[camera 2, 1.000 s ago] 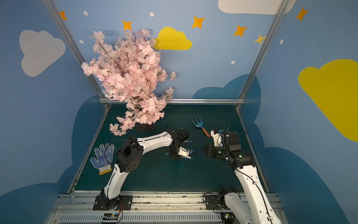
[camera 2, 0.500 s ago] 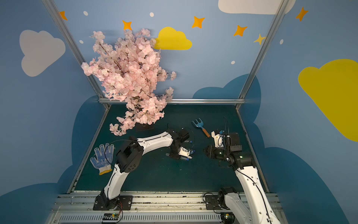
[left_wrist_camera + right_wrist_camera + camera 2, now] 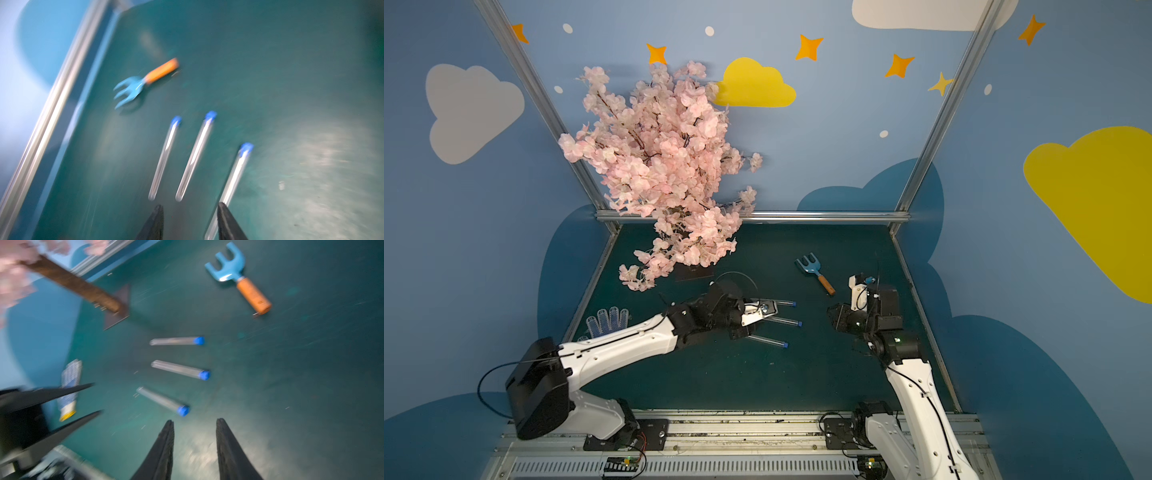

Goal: Insert stoppers into test tubes
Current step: Reset both arms

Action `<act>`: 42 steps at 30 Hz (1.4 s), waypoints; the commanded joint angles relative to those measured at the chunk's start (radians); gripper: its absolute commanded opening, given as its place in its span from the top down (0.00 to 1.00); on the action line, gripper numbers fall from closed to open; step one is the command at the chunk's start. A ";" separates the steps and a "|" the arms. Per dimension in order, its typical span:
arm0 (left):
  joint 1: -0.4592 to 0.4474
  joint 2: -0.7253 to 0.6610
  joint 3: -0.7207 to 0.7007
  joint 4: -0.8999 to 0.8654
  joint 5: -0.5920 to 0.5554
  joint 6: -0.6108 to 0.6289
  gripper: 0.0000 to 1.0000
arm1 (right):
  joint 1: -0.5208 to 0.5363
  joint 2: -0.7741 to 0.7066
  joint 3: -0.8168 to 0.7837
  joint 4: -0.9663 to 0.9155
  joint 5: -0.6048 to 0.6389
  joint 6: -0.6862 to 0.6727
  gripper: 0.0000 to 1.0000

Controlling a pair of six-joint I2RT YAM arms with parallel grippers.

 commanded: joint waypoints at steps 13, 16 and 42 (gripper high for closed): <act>0.397 -0.522 -0.532 0.293 -0.629 -0.457 0.01 | -0.069 0.362 -0.345 1.059 0.222 -0.322 0.57; 0.518 -0.532 -0.604 0.388 -0.570 -0.436 0.01 | -0.080 0.489 -0.339 1.194 0.158 -0.354 0.58; 0.813 0.158 -0.500 0.918 -0.136 -0.466 0.00 | -0.144 0.699 -0.337 1.420 0.057 -0.342 0.53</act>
